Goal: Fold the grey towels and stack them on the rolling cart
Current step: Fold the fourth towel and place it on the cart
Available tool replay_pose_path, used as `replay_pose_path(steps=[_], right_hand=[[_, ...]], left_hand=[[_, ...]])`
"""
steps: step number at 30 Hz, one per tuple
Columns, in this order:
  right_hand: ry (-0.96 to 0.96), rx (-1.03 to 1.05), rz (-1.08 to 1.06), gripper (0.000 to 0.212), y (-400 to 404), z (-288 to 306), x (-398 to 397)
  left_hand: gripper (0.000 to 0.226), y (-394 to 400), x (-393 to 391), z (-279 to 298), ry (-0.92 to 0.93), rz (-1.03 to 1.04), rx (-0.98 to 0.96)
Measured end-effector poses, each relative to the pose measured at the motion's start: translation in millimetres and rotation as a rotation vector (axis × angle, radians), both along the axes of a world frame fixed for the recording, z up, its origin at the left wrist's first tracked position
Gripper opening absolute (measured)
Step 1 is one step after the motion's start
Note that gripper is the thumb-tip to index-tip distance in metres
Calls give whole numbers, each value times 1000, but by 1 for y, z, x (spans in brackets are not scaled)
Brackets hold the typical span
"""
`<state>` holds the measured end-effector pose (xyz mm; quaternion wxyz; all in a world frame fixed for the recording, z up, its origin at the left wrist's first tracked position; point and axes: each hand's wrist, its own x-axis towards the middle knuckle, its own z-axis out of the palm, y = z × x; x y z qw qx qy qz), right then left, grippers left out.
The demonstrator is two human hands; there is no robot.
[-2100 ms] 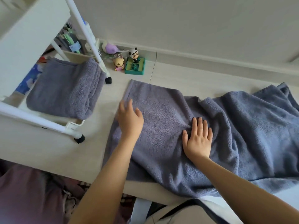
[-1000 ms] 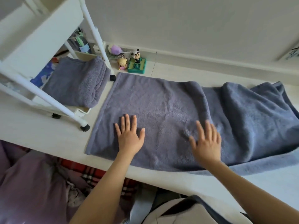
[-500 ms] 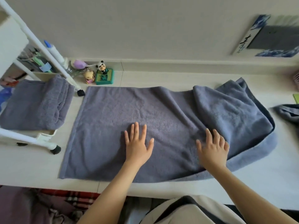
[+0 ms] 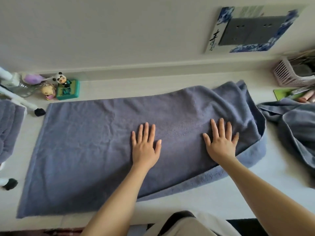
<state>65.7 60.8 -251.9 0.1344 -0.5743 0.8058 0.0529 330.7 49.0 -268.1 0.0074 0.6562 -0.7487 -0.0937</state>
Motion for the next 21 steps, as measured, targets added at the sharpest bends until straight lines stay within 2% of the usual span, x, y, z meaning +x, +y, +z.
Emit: replay_pose_path(steps=[2, 4, 8, 11, 15, 18, 21], right_hand=[[34, -7, -53, 67, 9, 1, 0], [26, -110, -45, 68, 7, 7, 5], [-18, -321, 162, 63, -26, 18, 12], [-29, -293, 373, 62, -28, 10, 17], [-77, -246, 532, 60, 28, -9, 7], [-64, -227, 527, 59, 62, -8, -20], [-36, -222, 427, 61, 82, -5, -41]], left_hand=[[63, 1, 0, -2, -4, -33, -26], [65, -1, -2, -1, 11, -16, -17], [72, -15, -26, 9, 84, 40, 2], [71, -20, -53, 8, 49, -22, 16], [68, -18, -58, -3, -73, -32, -16], [67, -20, -56, -2, -80, -29, -29], [67, -20, -56, -4, -83, -26, -2]])
